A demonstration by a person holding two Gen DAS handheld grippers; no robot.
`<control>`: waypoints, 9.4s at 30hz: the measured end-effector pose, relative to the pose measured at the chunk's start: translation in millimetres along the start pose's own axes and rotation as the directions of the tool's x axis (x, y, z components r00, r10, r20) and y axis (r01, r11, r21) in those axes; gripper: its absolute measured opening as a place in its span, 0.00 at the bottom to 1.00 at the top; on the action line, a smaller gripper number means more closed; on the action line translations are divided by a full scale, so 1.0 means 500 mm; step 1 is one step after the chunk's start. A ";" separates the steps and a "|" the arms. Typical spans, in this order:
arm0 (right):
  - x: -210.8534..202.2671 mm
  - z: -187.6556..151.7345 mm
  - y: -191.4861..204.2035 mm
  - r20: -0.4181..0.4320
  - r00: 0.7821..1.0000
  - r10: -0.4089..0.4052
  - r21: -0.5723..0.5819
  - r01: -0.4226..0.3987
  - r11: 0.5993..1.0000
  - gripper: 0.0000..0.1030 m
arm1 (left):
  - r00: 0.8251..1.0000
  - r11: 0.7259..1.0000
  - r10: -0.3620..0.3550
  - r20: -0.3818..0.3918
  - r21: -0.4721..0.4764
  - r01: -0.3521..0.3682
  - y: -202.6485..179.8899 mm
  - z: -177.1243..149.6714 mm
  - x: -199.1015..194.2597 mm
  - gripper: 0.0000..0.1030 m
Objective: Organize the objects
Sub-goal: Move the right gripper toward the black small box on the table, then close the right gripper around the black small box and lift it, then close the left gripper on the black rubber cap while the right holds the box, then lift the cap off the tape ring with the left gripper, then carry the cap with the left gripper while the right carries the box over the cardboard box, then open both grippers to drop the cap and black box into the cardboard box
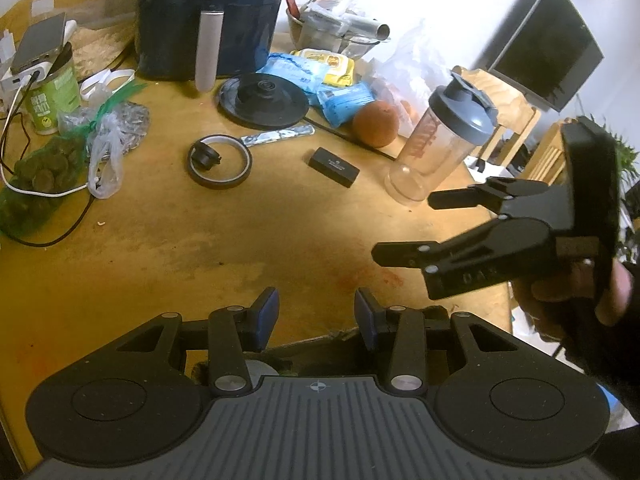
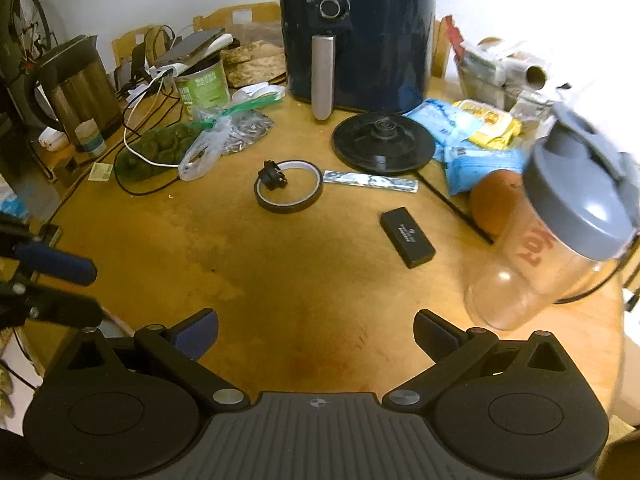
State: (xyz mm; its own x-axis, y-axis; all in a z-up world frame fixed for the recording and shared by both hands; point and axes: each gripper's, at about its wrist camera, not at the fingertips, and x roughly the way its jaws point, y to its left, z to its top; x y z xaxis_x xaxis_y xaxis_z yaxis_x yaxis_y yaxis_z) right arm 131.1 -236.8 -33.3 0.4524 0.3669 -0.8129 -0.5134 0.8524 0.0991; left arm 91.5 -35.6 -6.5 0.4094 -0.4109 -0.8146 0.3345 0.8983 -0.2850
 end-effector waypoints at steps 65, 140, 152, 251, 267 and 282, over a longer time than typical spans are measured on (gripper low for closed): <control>0.260 0.087 -0.123 0.000 0.988 -0.152 0.151 0.150 0.977 0.33 | 0.995 0.982 0.096 0.024 -0.165 -0.091 0.116 -0.001 -0.027 0.40; -0.097 -0.044 -0.093 0.207 0.976 -0.066 0.485 -0.044 0.873 0.33 | 0.958 0.832 0.282 0.046 0.486 -0.268 0.131 0.201 0.343 0.34; -0.107 -0.052 -0.095 0.213 0.974 -0.076 0.500 -0.042 0.865 0.33 | 0.965 0.858 0.256 0.058 0.446 -0.255 0.136 0.202 0.328 0.28; -0.222 -0.145 -0.023 0.272 0.945 0.183 0.219 -0.246 0.944 0.33 | 0.953 0.976 0.216 0.214 -0.026 -0.216 -0.110 -0.077 -0.107 0.52; -0.205 -0.135 0.035 0.233 0.936 0.265 0.130 -0.300 0.945 0.33 | 0.938 0.939 0.299 0.177 -0.228 -0.256 -0.064 -0.129 -0.143 0.70; -0.176 -0.097 0.098 0.193 0.943 0.270 0.030 -0.281 0.959 0.95 | 0.945 0.942 0.275 0.180 -0.246 -0.227 -0.065 -0.154 -0.159 0.71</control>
State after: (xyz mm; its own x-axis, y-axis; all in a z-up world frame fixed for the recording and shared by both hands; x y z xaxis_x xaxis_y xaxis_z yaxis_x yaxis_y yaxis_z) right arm 30.9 -245.3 15.2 0.4288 0.6479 -0.6296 -0.5975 0.7261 0.3403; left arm -17.2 -20.2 28.5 0.6315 -0.1695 -0.7567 0.0132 0.9780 -0.2080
